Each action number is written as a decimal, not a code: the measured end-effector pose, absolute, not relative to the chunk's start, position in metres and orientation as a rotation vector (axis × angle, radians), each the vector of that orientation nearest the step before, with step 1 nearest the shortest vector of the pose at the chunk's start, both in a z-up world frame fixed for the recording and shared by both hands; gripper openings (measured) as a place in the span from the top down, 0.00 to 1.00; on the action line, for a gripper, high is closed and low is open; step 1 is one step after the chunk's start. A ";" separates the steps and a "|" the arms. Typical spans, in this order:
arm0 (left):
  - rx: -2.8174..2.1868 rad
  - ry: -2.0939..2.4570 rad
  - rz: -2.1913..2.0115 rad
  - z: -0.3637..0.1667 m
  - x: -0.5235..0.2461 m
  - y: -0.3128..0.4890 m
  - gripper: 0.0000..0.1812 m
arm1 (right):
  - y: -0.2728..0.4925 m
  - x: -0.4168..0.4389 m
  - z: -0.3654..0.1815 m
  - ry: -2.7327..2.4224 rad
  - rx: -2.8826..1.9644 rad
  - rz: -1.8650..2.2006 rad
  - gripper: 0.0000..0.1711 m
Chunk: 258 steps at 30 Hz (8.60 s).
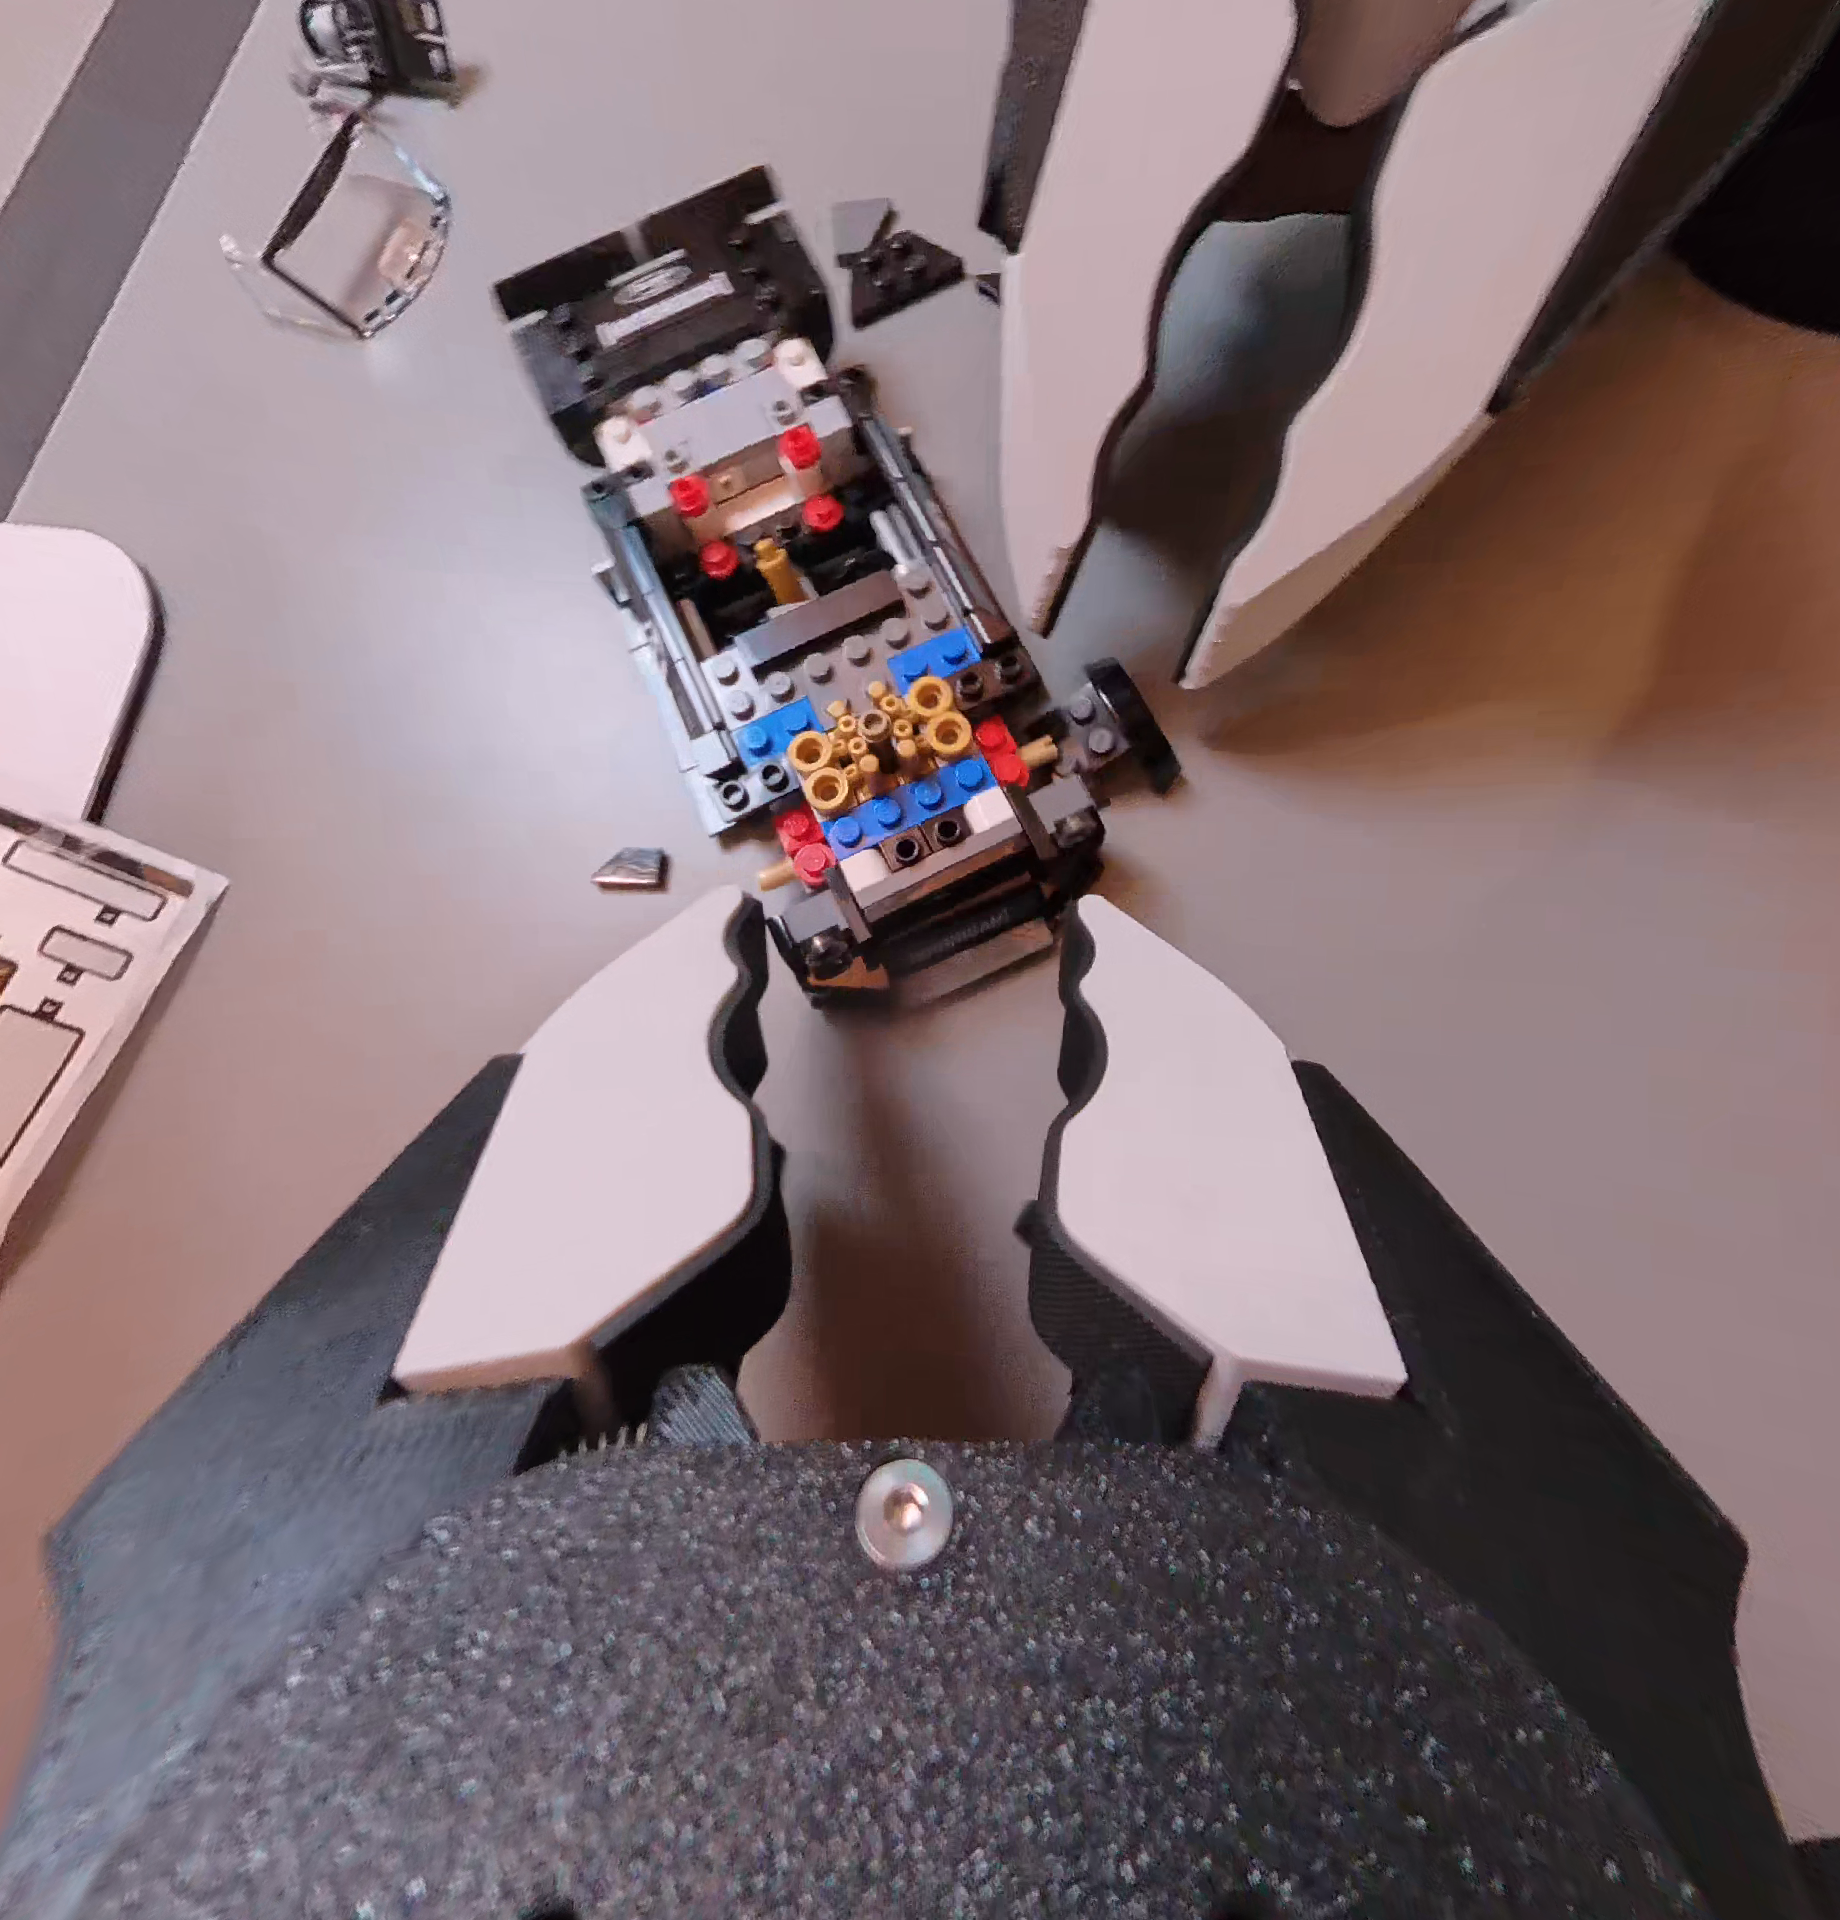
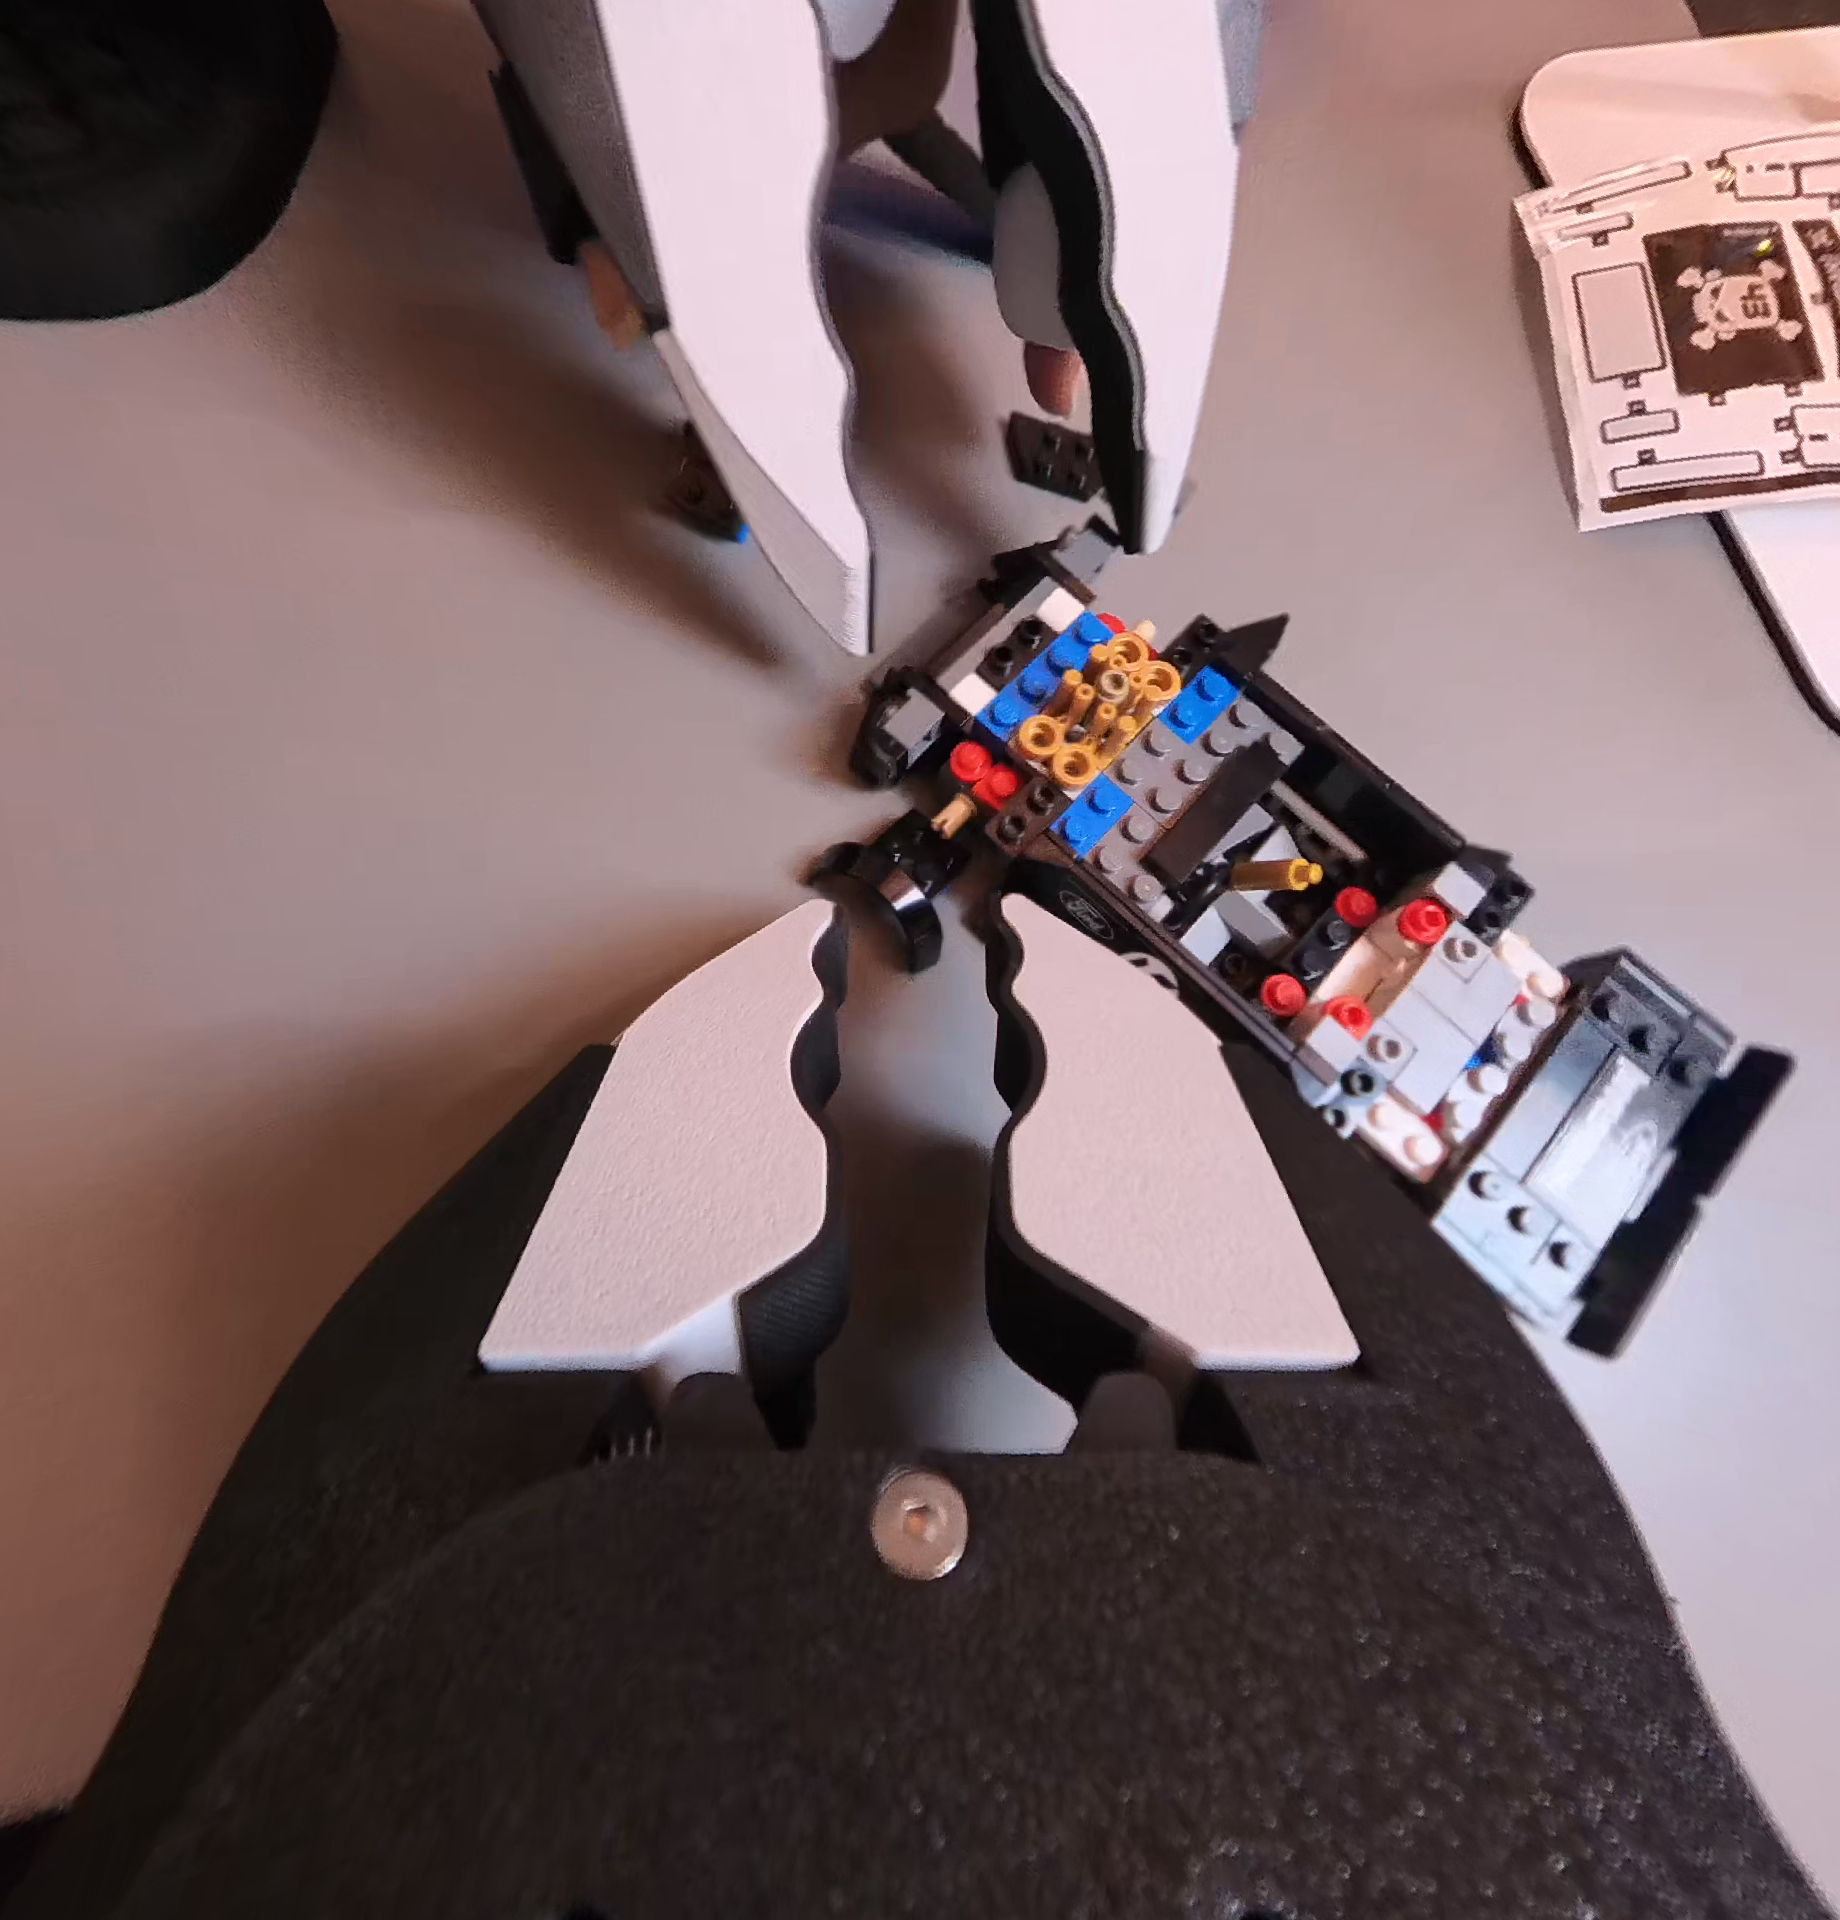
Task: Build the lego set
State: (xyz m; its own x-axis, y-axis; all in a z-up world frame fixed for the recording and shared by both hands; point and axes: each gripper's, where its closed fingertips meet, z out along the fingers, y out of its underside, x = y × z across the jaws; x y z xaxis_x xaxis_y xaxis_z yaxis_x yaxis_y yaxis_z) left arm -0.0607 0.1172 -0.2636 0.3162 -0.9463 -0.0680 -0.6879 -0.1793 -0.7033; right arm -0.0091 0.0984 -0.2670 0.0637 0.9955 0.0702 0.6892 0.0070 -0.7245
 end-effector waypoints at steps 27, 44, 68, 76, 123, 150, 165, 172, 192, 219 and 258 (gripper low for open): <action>-1.890 1.508 -0.495 -0.270 -0.049 0.105 0.84 | 0.090 0.000 -0.277 -1.782 -1.731 0.564 0.88; -1.838 1.538 -0.477 -0.268 -0.039 0.098 0.85 | 0.094 0.017 -0.273 -1.795 -1.512 0.244 0.89; -1.778 1.533 -0.517 -0.250 -0.040 0.097 0.89 | 0.103 0.003 -0.254 -1.778 -1.042 0.329 0.98; -1.862 1.535 -0.358 -0.254 -0.033 0.105 0.93 | 0.105 -0.003 -0.251 -1.740 -0.961 0.184 0.98; -1.911 1.469 -0.495 -0.259 -0.050 0.107 0.88 | 0.108 -0.009 -0.256 -1.790 -0.835 -0.169 0.97; -1.915 1.481 -0.504 -0.264 -0.050 0.106 0.87 | 0.101 -0.008 -0.258 -1.795 -0.814 -0.166 0.94; -1.930 1.470 -0.527 -0.266 -0.049 0.105 0.85 | 0.100 -0.012 -0.260 -1.846 -0.772 -0.214 0.96; -1.933 1.456 -0.527 -0.266 -0.050 0.107 0.85 | 0.099 -0.016 -0.261 -1.890 -0.799 -0.194 0.96; -2.147 1.211 -0.834 -0.258 -0.043 0.117 0.80 | 0.101 -0.029 -0.267 -1.990 -0.824 -0.278 0.96; -2.343 1.109 -0.898 -0.268 -0.038 0.132 0.72 | 0.106 -0.033 -0.271 -1.958 -0.832 -0.298 0.96; -2.180 1.209 -0.838 -0.260 -0.051 0.118 0.67 | 0.099 -0.013 -0.231 -1.621 -1.533 0.527 0.96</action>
State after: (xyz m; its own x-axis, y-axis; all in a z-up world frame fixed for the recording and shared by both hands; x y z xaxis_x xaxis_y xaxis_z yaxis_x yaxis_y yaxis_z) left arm -0.0510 0.1184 -0.2601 0.4146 -0.8692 0.2694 -0.5573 -0.4766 -0.6799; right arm -0.0130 0.0993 -0.2313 0.0816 0.9580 0.2750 0.6129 0.1694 -0.7718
